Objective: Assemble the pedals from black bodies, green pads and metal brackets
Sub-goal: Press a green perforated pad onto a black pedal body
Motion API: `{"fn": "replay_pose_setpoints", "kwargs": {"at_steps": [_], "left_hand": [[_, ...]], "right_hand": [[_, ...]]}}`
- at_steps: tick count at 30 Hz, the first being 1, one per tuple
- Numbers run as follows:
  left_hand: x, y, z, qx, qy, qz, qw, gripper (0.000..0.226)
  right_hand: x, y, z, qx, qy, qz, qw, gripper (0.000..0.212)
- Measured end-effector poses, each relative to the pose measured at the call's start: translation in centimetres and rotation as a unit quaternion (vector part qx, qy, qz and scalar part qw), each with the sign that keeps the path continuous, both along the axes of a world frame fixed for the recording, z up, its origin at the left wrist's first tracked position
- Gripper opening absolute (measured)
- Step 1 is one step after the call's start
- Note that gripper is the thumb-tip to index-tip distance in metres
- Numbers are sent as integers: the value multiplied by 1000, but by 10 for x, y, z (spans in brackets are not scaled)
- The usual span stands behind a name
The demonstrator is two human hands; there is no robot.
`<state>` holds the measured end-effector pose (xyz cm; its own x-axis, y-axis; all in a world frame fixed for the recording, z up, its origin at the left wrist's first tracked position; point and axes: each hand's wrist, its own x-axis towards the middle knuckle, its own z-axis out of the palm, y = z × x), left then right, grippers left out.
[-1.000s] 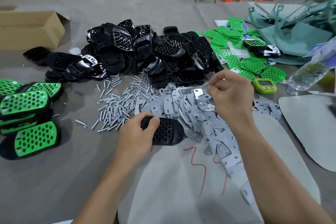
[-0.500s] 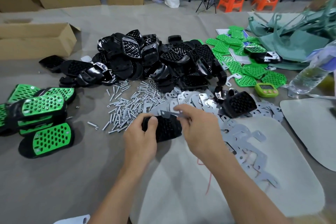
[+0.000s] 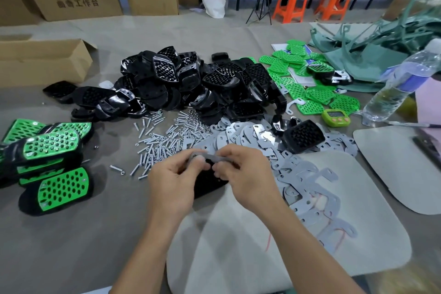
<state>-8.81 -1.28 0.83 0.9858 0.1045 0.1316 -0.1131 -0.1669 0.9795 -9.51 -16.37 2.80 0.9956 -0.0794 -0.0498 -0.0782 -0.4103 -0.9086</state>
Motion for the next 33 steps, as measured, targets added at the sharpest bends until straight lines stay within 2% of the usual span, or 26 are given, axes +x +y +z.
{"fn": "replay_pose_setpoints", "kwargs": {"at_steps": [3, 5, 7, 10, 12, 16, 20, 23, 26, 28, 30, 31, 33], "left_hand": [[3, 6, 2, -78, -14, -27, 996, 42], [3, 11, 4, -110, -28, -52, 992, 38], [3, 16, 6, -91, -42, -89, 991, 40], [2, 22, 6, -44, -42, -107, 992, 51], [0, 19, 5, -50, 4, -65, 997, 46], [-3, 19, 7, -194, 119, -48, 973, 37], [-2, 21, 6, -204, 110, -51, 971, 33], [2, 19, -1, -131, 87, -12, 987, 33], [5, 21, -9, -5, 52, 36, 998, 39], [6, 23, -12, 101, 31, 41, 994, 41], [7, 24, -15, 188, 37, 12, 981, 44], [8, 24, -16, 221, 56, -9, 974, 53], [8, 22, -18, 240, 91, -39, 966, 73]], "right_hand": [[-1, -4, 3, 143, 42, -13, 989, 9], [-2, -11, 5, 241, 114, -7, 964, 36], [-3, -15, 7, 311, 172, 26, 934, 46], [-1, -17, 4, 382, 149, 25, 912, 22], [2, -14, 4, 392, 113, 2, 913, 23], [4, -10, 4, 350, 76, -19, 934, 16], [3, -7, 5, 305, 73, -6, 950, 15], [10, -13, 8, 220, 59, -11, 974, 19], [25, -44, 16, 30, 15, -97, 995, 30], [28, -63, 21, -87, 49, -8, 995, 32], [26, -66, 21, -175, 141, 133, 965, 30], [25, -64, 18, -200, 159, 159, 953, 29], [27, -60, 12, -208, 124, 115, 964, 28]]}}
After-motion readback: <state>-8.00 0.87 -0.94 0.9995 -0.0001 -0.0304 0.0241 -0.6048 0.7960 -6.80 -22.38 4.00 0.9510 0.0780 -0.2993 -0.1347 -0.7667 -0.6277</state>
